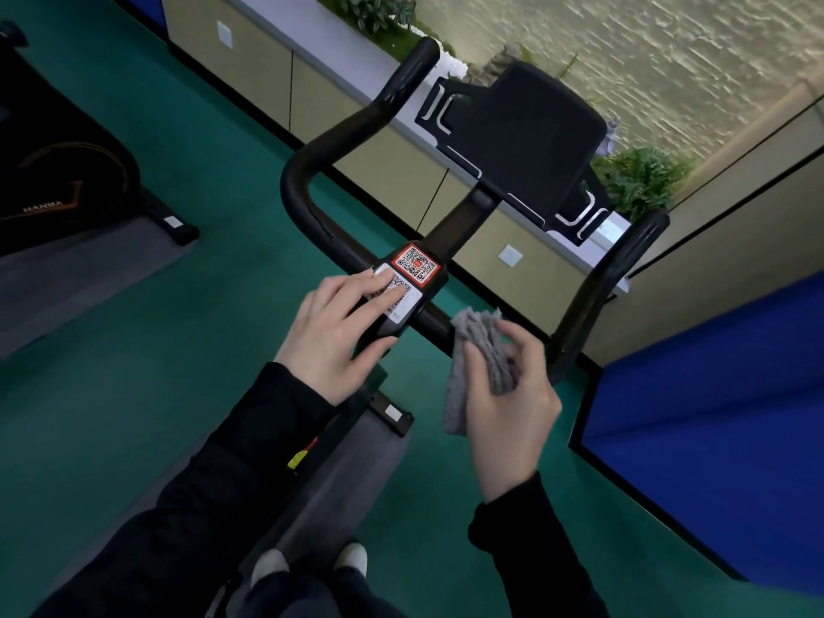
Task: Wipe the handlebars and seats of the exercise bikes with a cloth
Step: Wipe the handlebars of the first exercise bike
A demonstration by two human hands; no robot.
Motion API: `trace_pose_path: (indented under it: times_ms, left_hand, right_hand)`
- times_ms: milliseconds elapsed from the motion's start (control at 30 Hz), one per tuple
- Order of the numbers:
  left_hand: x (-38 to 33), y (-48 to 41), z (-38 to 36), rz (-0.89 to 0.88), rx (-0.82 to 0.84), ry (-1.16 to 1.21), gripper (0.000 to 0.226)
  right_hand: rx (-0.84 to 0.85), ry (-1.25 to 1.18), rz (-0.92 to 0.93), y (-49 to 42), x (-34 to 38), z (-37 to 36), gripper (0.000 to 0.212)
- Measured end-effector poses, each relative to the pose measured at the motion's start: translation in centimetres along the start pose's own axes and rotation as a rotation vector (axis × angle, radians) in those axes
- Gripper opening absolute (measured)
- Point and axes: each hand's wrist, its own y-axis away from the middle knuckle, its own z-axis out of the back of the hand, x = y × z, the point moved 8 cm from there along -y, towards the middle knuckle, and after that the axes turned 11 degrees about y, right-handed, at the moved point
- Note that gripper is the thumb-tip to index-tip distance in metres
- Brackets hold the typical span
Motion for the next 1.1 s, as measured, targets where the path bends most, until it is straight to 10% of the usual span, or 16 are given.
trace_pose_path:
  times_ms: [133,233,367,1100]
  left_hand:
    - [-0.3,-0.1,0.1,-0.014,0.012,-0.023,0.048]
    - [-0.3,-0.3,0.2,-0.01,0.056,-0.024,0.049]
    - [-0.2,-0.4,0.3,-0.023,0.13,-0.02,0.047]
    - [-0.2,0.0,0.2,-0.02,0.177,-0.012,0.055]
  right_hand:
    - [0.296,-0.333,-0.327,4.6,-1.7,-2.3,0.055]
    - [0.476,-0.66,-0.812,9.1,-3.9,-6.0,0.029]
    - [0.399,-0.937,-1.254,9.4,-4.6,-8.5,0.024]
    - [0.33,-1.224,-1.228,6.5,-4.7,-7.7,0.032]
